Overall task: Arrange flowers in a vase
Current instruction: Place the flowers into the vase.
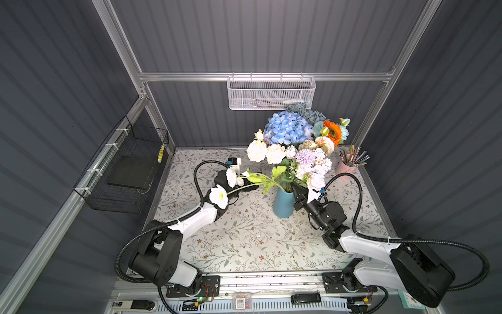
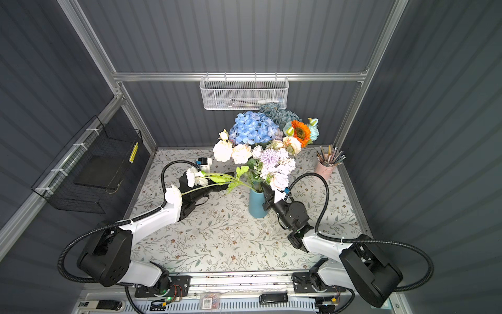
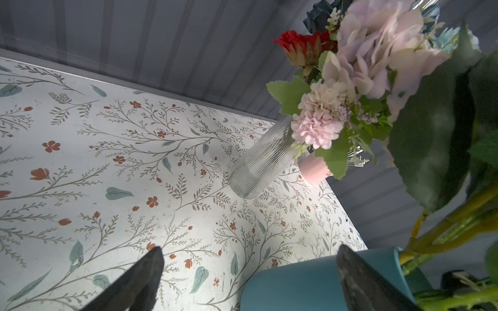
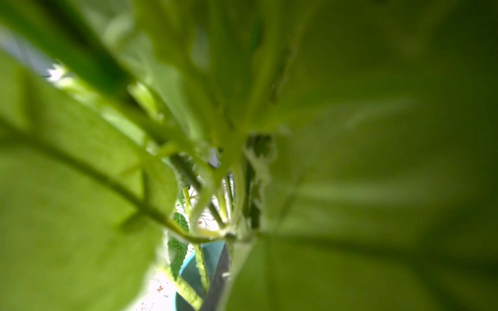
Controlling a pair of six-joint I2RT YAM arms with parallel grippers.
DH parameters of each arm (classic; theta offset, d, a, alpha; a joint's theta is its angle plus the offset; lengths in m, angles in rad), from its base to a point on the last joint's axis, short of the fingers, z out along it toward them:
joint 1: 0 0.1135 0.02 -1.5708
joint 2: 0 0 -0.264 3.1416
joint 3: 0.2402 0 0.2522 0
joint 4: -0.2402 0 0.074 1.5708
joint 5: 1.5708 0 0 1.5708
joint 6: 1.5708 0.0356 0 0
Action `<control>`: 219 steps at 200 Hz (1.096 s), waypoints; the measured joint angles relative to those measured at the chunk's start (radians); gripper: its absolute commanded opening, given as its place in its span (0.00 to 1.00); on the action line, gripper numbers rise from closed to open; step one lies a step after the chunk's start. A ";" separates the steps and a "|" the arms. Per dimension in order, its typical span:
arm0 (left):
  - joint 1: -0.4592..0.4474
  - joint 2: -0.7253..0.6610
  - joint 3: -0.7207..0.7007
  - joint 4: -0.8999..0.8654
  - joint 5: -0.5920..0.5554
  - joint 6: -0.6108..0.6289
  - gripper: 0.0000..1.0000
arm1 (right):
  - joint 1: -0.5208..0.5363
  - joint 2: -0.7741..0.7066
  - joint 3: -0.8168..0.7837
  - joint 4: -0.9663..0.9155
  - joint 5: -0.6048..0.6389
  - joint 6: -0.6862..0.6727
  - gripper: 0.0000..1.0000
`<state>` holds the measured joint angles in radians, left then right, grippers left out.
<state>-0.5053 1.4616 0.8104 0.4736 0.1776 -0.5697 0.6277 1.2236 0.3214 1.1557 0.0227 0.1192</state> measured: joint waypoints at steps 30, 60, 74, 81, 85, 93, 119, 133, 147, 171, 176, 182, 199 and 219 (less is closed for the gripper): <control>0.000 0.003 0.000 0.000 0.000 0.000 1.00 | 0.004 -0.056 0.000 -0.088 0.003 0.011 0.27; 0.000 0.003 0.000 0.003 0.000 0.000 1.00 | 0.004 -0.147 0.000 -0.204 0.004 -0.002 0.42; 0.000 0.003 0.000 0.003 0.000 0.000 1.00 | 0.004 -0.189 0.002 -0.244 0.005 -0.013 0.46; -0.001 0.003 0.000 0.004 0.000 0.000 1.00 | 0.004 -0.207 0.003 -0.266 0.005 -0.018 0.48; -0.001 0.003 0.000 0.005 0.000 0.000 1.00 | 0.004 -0.216 0.005 -0.278 0.005 -0.016 0.49; -0.003 0.003 0.000 0.006 0.000 0.000 1.00 | 0.004 -0.235 0.011 -0.309 0.006 -0.025 0.50; -0.006 0.003 0.000 0.013 0.000 0.000 1.00 | 0.004 -0.285 0.041 -0.381 0.011 -0.044 0.50; -0.006 0.003 0.000 0.019 0.000 0.000 1.00 | 0.004 -0.304 0.054 -0.402 0.012 -0.054 0.49; -0.006 0.003 0.000 0.022 0.000 0.000 1.00 | 0.004 -0.312 0.063 -0.417 0.017 -0.060 0.44; -0.006 0.003 0.000 0.021 0.000 0.000 1.00 | 0.004 -0.309 0.070 -0.432 0.023 -0.073 0.27; -0.006 0.003 0.000 0.022 0.000 0.000 1.00 | 0.004 -0.307 0.071 -0.432 0.023 -0.077 0.23; -0.006 0.003 0.000 0.022 0.000 0.000 1.00 | 0.004 -0.304 0.072 -0.432 0.022 -0.072 0.19; -0.006 0.003 0.000 0.021 0.000 0.000 1.00 | 0.004 -0.293 0.073 -0.431 0.018 -0.062 0.09; -0.006 0.003 0.000 0.021 0.000 0.000 1.00 | 0.004 -0.285 0.073 -0.430 0.008 -0.046 0.02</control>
<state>-0.5110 1.4643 0.8101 0.4950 0.1772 -0.5697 0.6319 0.9386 0.3943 0.7258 0.0303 0.0731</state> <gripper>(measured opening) 0.996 0.056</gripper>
